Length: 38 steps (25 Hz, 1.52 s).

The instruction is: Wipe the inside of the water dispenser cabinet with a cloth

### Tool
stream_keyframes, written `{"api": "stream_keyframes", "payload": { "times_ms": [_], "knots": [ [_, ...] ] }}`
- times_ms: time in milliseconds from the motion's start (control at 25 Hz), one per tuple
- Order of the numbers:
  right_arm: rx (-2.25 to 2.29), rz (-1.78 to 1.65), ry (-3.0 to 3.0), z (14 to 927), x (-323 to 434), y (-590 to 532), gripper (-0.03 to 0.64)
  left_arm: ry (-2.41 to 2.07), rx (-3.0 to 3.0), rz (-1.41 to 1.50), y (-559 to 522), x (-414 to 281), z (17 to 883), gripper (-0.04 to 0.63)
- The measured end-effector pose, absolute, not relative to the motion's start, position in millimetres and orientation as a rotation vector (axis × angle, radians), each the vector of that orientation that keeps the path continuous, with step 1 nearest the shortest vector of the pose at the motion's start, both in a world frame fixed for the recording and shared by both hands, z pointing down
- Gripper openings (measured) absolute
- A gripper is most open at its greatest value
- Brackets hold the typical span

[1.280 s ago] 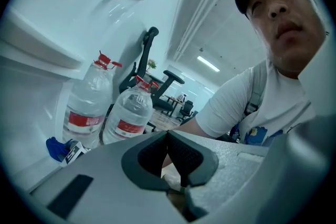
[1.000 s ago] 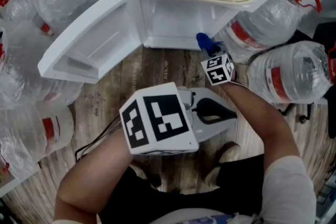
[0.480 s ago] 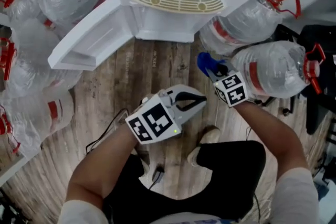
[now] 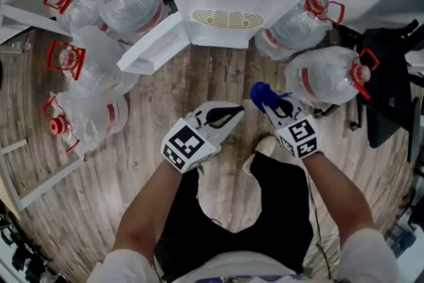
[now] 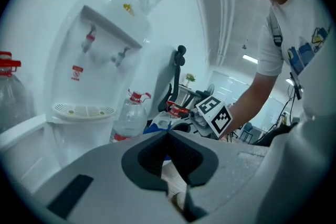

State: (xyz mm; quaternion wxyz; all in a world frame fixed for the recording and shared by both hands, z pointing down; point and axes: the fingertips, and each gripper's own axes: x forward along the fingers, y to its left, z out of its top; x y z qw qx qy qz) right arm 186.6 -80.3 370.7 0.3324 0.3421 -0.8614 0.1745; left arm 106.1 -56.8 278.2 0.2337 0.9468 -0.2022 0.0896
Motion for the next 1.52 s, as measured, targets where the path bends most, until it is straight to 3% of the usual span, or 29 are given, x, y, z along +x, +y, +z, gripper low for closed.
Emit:
{"api": "stream_keyframes", "payload": {
  "times_ms": [360,600,840,1520],
  "knots": [
    [0.933,0.544,-2.305,115,133,28,0.074,-0.528,2.535,0.353,39,49,61,0.003],
    [1.018,0.573,-2.339,-7,108,94,0.075,-0.445,2.481,0.408,116,4,-32,0.003],
    [0.964,0.442,-2.397,-66,114,152,0.075,-0.532,2.527,0.468,176,-5,-78,0.003],
    [0.895,0.406,-2.502,-102,201,366,0.075,-0.720,2.489,0.437,385,88,-137,0.003]
  ]
}}
